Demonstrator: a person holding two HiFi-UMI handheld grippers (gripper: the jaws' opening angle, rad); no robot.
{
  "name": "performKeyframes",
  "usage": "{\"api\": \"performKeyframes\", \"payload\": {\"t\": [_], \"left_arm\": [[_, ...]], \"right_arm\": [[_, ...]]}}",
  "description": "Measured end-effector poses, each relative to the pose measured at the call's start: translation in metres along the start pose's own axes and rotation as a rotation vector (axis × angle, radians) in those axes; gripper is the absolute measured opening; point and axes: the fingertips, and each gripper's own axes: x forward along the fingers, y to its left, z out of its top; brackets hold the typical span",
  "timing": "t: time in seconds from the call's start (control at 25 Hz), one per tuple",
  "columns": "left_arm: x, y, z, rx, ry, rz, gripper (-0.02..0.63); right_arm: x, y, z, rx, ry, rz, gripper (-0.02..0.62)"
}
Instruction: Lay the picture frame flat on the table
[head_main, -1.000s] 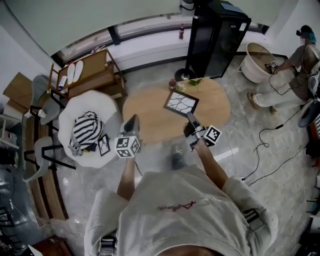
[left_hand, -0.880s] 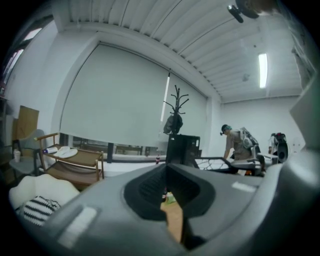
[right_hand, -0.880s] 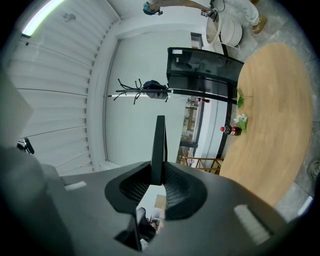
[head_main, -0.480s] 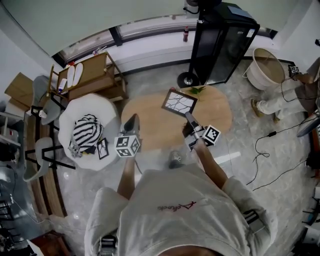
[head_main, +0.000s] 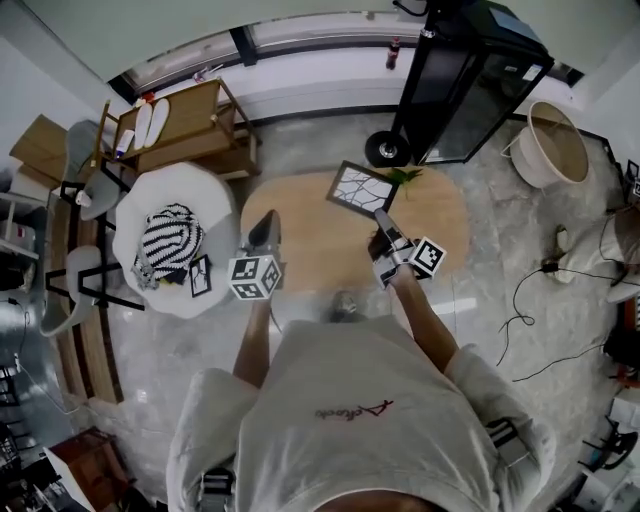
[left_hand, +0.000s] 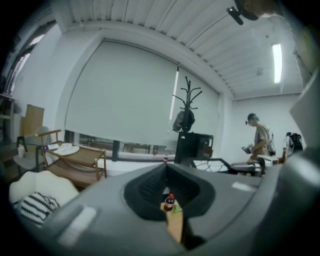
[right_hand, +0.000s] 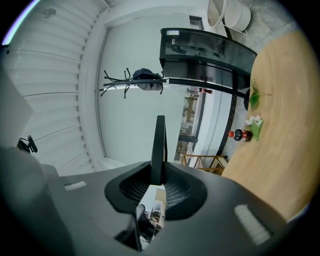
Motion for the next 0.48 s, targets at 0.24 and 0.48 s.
{"api": "performKeyframes", "payload": {"t": [0.24, 0.48], "left_arm": [[0.015, 0.009, -0.018, -0.019, 0.033, 0.01, 0.002], [0.028, 0.016, -0.04, -0.037, 0.071, 0.011, 0.002]], "right_arm": [[0.019, -0.024, -0.002, 0.028, 0.024, -0.013, 0.074], [0.03, -0.053, -0.013, 0.059, 0.059, -0.046, 0.074]]}}
